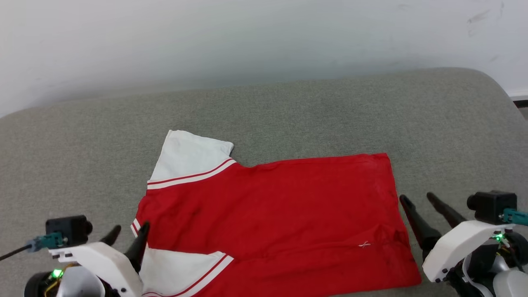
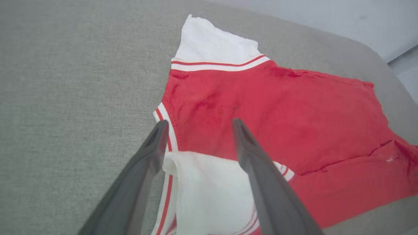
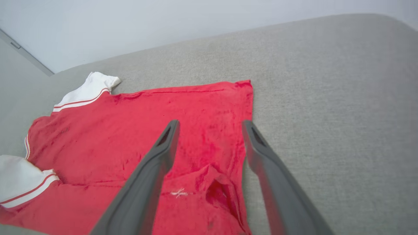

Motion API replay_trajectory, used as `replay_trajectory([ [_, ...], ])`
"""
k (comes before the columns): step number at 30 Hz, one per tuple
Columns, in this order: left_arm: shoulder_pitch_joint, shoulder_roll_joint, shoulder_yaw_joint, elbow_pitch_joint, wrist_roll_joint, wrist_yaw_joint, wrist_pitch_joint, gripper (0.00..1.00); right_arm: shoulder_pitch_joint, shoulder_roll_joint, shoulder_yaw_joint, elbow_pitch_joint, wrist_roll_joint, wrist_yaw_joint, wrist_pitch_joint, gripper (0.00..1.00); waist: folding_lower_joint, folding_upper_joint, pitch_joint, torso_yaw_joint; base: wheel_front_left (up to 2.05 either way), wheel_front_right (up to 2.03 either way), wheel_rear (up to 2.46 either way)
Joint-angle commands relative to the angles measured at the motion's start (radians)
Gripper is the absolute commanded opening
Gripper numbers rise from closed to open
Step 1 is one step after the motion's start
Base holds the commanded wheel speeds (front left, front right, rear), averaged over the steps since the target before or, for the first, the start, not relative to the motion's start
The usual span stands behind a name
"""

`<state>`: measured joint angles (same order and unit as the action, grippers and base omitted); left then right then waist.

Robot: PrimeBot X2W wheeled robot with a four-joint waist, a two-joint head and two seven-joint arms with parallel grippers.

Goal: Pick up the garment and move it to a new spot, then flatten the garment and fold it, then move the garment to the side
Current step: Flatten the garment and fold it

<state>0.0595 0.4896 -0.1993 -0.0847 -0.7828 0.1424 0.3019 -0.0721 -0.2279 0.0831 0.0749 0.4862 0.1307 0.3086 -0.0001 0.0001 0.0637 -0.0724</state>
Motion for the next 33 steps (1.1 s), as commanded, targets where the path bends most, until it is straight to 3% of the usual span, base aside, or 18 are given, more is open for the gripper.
replay_trajectory([
  [1, -0.041, 0.003, 0.007, -0.016, 0.044, 0.019, -0.045, 1.0, -0.023, 0.012, -0.013, -0.017, -0.04, 0.0, -0.074, 1.0, 0.0001, -0.0001, 0.008, -0.012, 0.0, 0.0, 0.0],
  [10, -0.217, -0.022, 0.039, 0.002, 0.163, 0.049, -0.235, 1.0, -0.109, 0.055, -0.003, -0.106, -0.134, 0.0, -0.278, 1.0, 0.0001, -0.0001, 0.11, -0.065, 0.0, 0.0, 0.0],
  [18, -0.401, -0.002, 0.057, 0.064, 0.173, 0.035, -0.245, 1.0, -0.186, 0.072, -0.023, -0.163, -0.152, 0.0, -0.313, 1.0, 0.0001, -0.0001, 0.251, -0.112, 0.0, 0.0, 0.0],
  [25, -0.606, 0.088, 0.042, 0.159, 0.124, -0.047, -0.061, 1.0, -0.224, 0.103, -0.014, -0.165, -0.148, 0.0, -0.328, 1.0, 0.0001, -0.0001, 0.346, -0.178, 0.0, 0.0, 0.0],
  [28, -0.68, 0.147, 0.03, 0.212, 0.091, -0.086, 0.071, 1.0, -0.23, 0.118, -0.004, -0.147, -0.139, 0.0, -0.341, 1.0, 0.0001, -0.0001, 0.368, -0.209, 0.0, 0.0, 0.0],
  [33, -0.749, 0.231, 0.026, 0.292, 0.01, -0.1, 0.328, 1.0, -0.227, 0.138, 0.009, -0.111, -0.127, 0.0, -0.371, 1.0, 0.0001, -0.0001, 0.389, -0.256, 0.0, 0.0, 0.0],
])
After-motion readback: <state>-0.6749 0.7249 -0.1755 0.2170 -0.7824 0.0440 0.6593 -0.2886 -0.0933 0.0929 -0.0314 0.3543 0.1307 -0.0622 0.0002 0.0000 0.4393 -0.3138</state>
